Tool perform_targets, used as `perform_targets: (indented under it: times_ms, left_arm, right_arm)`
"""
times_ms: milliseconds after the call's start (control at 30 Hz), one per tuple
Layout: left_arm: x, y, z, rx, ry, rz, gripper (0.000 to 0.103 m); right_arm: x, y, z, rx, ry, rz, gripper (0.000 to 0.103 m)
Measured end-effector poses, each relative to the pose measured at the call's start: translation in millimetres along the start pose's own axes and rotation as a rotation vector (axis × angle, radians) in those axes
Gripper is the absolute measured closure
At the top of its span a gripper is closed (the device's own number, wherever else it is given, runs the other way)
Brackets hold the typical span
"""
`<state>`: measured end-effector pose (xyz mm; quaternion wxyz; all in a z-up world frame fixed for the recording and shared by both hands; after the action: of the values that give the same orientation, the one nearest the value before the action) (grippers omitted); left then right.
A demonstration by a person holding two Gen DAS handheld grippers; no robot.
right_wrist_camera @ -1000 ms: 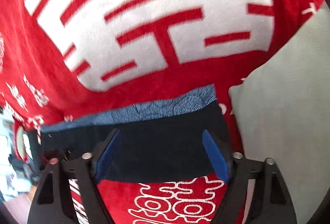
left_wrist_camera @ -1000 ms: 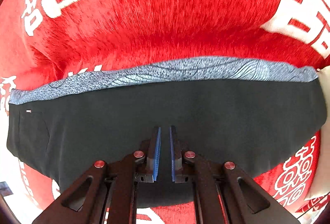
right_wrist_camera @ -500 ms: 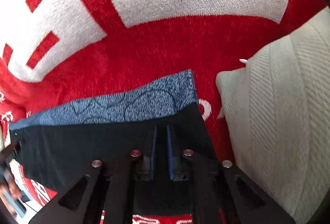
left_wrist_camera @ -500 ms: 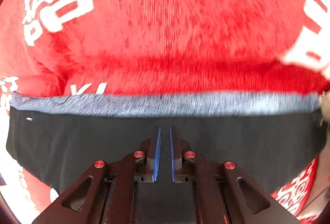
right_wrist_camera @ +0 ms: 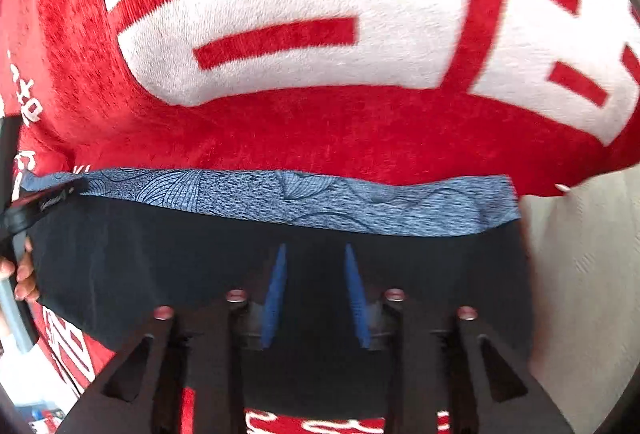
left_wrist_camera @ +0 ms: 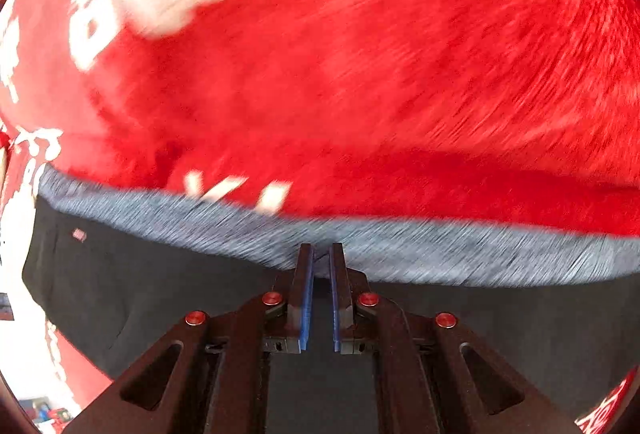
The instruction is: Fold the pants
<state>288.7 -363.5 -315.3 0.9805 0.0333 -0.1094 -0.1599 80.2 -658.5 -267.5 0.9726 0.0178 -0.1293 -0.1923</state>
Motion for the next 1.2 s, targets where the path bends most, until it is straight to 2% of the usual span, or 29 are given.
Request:
perform_targets:
  times_ms: [67,133,167,267,433,567,700,733,967,1033,1067,1200]
  left_arm:
    - [-14,8,5,0.018,-0.018,-0.04,0.094]
    - [-32,15,5,0.048,0.001,-0.08,0.094]
    - [-43,17,10,0.046,-0.029,-0.091,0.094]
    - [-64,29,19,0.059,-0.02,-0.12,0.094]
    - [-99,63,38,0.039,0.048,-0.068,0.094]
    - [-115,112,44,0.041,0.045,-0.014,0.094]
    - [-133,141,41,0.031,0.04,0.019,0.094]
    - [-137,134,38,0.029,0.036,0.016,0.094]
    - [-141,171,17,-0.002,0.061,0.005,0.094]
    - [-131,191,17,-0.015,0.042,0.006,0.094]
    - [-124,199,16,-0.012,0.031,0.002,0.094]
    - [-68,239,8,0.001,-0.047,0.015,0.094]
  right_arm:
    - [-13,-25,-13,-0.052,0.02,-0.034,0.067]
    - [-24,-42,-11,-0.021,-0.014,-0.054,0.067]
    - [-34,-52,-8,-0.054,-0.016,-0.034,0.067]
    - [-50,-65,1,-0.104,-0.008,0.007,0.067]
    - [-74,-91,23,-0.108,0.018,-0.144,0.066]
    - [-95,-73,38,-0.095,0.03,-0.201,0.063]
    - [-115,-19,40,-0.051,0.051,-0.182,0.062]
    - [-116,-6,40,-0.037,0.055,-0.177,0.061]
    - [-134,110,30,0.077,0.077,-0.192,0.06]
    - [-145,156,29,0.101,0.09,-0.185,0.06]
    - [-145,163,29,0.107,0.091,-0.177,0.06]
    - [-135,221,31,0.125,0.069,-0.104,0.06]
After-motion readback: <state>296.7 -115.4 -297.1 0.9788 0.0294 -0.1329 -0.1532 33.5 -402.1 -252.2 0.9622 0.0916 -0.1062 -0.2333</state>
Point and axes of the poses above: each gripper's, at about its wrist camera, not at the fingertips, and z roughly against the way its jaws point, y to its left, x to its top, the point moved 10 cm from there along -z, roughly the way its jaws point, and after that the axes turned 2 degrees about -x, right-handed, at the moved point
